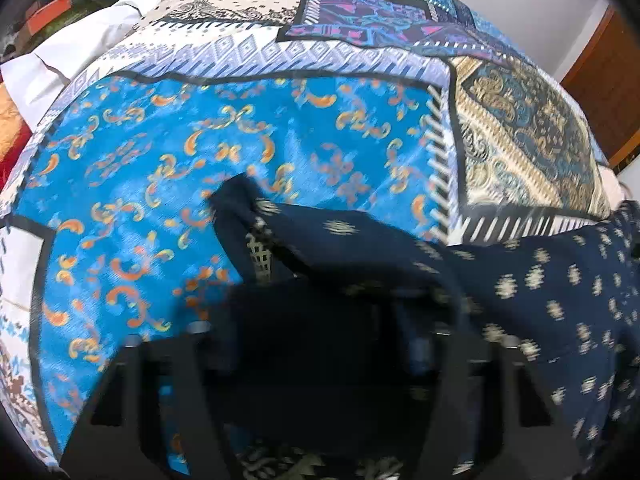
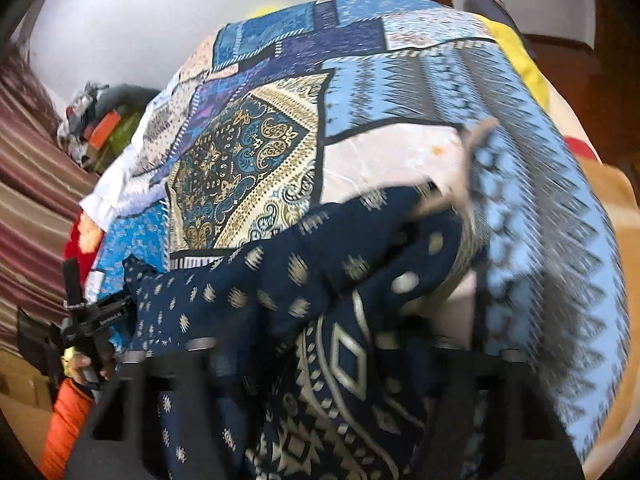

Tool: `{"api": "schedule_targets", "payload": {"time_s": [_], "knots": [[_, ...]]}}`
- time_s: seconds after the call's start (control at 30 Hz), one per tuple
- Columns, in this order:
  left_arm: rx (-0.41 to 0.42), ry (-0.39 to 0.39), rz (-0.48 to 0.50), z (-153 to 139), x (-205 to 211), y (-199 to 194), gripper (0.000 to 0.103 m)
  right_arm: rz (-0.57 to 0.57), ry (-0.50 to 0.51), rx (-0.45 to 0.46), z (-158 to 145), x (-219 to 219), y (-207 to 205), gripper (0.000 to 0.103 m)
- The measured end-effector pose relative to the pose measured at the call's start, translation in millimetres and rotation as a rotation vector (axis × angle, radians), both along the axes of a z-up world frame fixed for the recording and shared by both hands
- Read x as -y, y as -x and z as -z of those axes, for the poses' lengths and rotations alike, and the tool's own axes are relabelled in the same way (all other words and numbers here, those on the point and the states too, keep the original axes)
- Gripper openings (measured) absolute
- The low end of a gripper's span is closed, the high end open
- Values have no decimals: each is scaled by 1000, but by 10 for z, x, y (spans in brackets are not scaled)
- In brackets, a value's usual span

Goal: Fold large clothes

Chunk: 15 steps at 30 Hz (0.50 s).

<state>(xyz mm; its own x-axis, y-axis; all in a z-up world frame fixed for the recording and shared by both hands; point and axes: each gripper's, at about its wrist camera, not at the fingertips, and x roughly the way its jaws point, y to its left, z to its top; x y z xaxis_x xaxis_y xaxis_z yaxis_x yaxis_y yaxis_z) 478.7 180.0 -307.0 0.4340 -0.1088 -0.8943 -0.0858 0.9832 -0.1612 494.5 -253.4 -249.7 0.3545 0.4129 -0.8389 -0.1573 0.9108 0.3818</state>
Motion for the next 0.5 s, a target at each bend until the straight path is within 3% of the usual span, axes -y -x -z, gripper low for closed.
{"api": "schedule_targets", "payload": {"time_s": [0.1,0.37,0.5], "knots": [[11,-28,-22,-119,-8,-33,25,-26,1,20,-28,-119,-109,21],[146,-1,-106,-837,-325,-50,22,-83,60,210,-637,-591,-353,16],[176,-67,-130,-1024,-446,-210,22,-94,100,264,-781,-840,-603,15]]}}
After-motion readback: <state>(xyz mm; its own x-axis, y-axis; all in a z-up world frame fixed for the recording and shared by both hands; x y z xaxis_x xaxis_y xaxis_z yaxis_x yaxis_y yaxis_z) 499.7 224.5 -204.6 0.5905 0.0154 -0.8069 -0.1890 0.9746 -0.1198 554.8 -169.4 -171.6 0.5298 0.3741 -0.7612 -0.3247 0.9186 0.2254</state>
